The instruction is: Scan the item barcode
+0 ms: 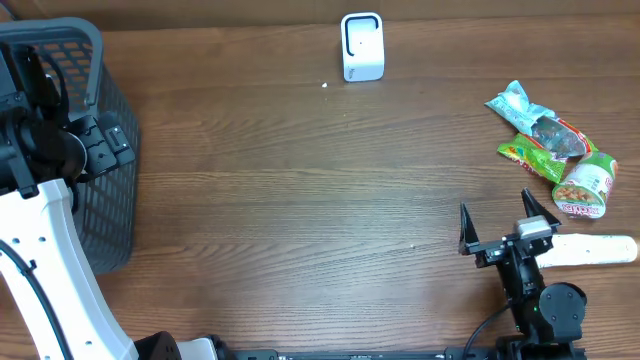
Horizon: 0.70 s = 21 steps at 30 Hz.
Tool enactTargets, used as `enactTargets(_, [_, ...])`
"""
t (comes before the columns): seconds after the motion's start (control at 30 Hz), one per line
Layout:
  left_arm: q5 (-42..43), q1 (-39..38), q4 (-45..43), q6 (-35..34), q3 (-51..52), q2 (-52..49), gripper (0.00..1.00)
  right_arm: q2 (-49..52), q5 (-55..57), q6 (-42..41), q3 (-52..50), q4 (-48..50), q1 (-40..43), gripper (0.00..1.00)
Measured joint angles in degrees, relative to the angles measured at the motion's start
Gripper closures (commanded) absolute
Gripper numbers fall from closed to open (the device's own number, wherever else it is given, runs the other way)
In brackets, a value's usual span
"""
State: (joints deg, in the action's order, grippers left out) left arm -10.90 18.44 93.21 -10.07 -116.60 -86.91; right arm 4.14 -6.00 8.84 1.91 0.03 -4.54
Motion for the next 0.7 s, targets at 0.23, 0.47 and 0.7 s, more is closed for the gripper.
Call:
enactTargets(0.23, [0.00, -0.02, 0.00, 0.00, 0.00, 0.00, 0.00, -1.90, -0.76, 0.00, -0.85, -4.22, -0.11, 0.00])
enactTargets(0.47, [0.00, 0.00, 0.00, 0.00, 0.00, 0.00, 0.00, -3.23, -1.25, -0.02, -0.85, -4.17, -0.17, 0.00])
enactTargets(0.7, [0.00, 0.00, 0.00, 0.00, 0.00, 0.00, 0.00, -3.23, -1.27, -0.02, -0.85, -4.17, -0.17, 0.00])
